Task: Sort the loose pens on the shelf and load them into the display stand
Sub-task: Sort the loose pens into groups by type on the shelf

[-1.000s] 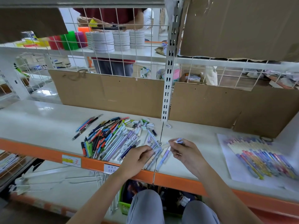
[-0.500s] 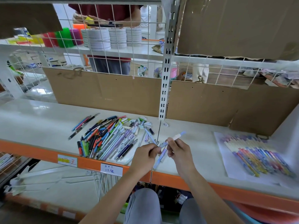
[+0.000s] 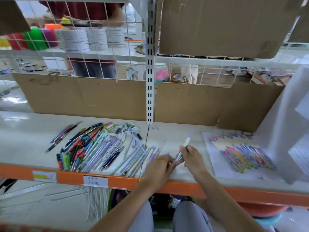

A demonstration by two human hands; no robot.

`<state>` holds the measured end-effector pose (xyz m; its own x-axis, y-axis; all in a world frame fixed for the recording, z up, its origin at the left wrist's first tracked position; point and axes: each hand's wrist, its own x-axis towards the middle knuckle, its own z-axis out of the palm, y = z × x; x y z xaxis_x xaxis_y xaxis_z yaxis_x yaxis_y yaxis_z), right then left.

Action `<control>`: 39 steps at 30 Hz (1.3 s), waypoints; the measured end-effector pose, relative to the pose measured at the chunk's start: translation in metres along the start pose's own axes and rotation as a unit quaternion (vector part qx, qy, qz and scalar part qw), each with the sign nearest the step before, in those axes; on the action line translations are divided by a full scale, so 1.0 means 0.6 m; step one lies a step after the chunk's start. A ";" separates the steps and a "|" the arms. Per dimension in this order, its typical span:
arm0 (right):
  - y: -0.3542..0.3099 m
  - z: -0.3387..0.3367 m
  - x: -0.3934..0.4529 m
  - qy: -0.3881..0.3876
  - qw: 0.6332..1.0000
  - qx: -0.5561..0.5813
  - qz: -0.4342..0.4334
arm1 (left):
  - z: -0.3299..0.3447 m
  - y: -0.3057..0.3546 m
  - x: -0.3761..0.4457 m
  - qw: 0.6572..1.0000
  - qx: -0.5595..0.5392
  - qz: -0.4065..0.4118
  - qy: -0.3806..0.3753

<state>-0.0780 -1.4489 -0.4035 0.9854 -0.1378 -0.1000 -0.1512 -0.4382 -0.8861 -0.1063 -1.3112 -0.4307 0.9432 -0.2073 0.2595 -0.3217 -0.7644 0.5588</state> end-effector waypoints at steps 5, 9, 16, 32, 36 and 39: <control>0.040 -0.082 0.020 0.024 0.982 -0.185 -0.016 | 0.021 -0.015 0.012 1.000 -0.009 0.022 -0.012; 0.074 -0.120 0.032 0.042 0.924 -0.381 -0.013 | 0.028 -0.023 0.006 1.000 -0.006 0.015 -0.011; 0.096 -0.148 0.047 0.072 0.906 -0.416 -0.022 | 0.028 -0.021 0.002 0.999 0.012 0.027 0.014; 0.045 -0.089 0.029 0.002 0.913 -0.391 -0.119 | 0.028 -0.027 0.001 0.999 -0.022 0.026 -0.002; 0.021 -0.024 0.009 -0.051 0.934 -0.312 -0.165 | 0.015 -0.025 -0.022 0.999 0.007 0.044 0.006; -0.001 0.023 0.008 -0.077 0.943 -0.276 -0.170 | -0.004 -0.040 -0.047 0.999 0.026 0.032 0.026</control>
<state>-0.0722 -1.4367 -0.4096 0.9775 0.2056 0.0461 0.1998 -0.8350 -0.5127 -0.1256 -1.2856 -0.4497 0.9151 -0.2252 0.3345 -0.3745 -0.7818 0.4984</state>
